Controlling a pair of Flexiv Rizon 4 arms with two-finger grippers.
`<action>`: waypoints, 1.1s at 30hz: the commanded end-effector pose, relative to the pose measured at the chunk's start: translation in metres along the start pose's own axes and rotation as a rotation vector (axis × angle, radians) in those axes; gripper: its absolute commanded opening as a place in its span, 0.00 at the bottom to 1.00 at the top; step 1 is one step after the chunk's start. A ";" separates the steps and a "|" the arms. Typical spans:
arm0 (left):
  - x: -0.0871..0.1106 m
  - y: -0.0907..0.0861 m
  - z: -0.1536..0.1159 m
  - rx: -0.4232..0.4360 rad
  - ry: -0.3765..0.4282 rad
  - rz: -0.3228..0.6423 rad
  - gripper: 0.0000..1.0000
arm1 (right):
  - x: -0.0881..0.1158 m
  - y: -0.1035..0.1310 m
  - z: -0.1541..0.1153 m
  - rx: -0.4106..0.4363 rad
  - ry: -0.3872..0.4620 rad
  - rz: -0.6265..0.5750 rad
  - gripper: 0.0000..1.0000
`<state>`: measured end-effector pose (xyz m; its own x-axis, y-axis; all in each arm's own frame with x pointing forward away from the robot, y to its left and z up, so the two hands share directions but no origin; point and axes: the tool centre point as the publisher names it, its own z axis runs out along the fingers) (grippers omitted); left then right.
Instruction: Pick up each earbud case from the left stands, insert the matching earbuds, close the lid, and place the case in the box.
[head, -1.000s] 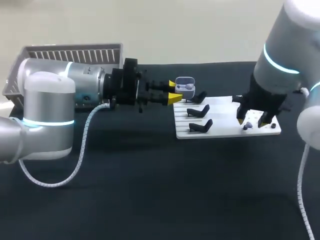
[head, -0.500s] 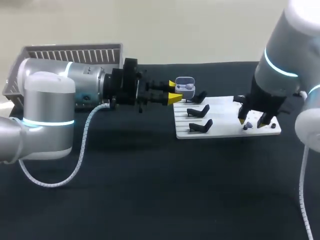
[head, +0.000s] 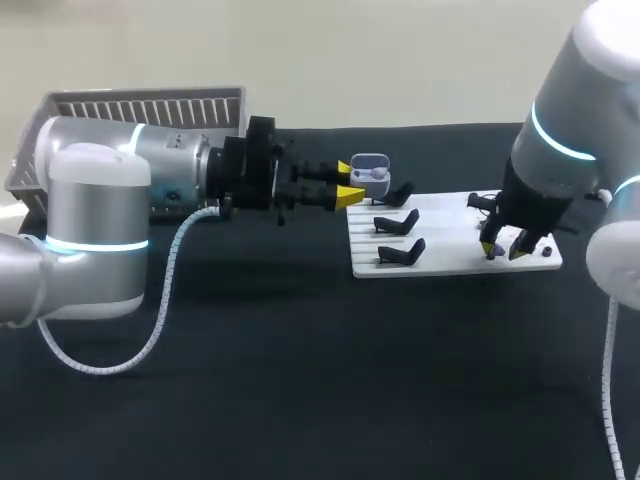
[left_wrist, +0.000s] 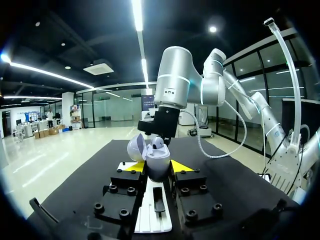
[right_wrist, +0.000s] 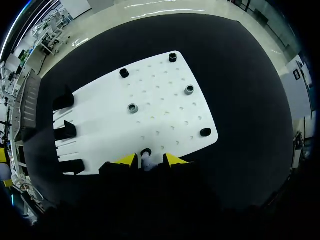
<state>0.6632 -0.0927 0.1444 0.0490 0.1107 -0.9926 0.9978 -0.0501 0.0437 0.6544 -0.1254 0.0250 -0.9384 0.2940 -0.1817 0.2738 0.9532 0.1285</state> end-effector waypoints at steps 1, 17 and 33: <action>0.001 -0.001 0.000 -0.005 -0.002 0.002 0.00 | 0.002 0.001 0.002 -0.002 0.002 -0.001 0.29; 0.001 -0.001 0.000 -0.005 -0.002 0.002 0.00 | 0.001 0.000 0.002 0.008 0.014 -0.012 0.00; 0.001 -0.001 0.000 -0.005 -0.002 0.002 0.00 | 0.014 0.033 -0.125 -0.015 -0.045 -0.152 0.00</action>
<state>0.6632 -0.0927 0.1444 0.0490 0.1107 -0.9926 0.9978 -0.0501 0.0437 0.6375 -0.0987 0.1082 -0.9575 0.1546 -0.2436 0.1286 0.9845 0.1194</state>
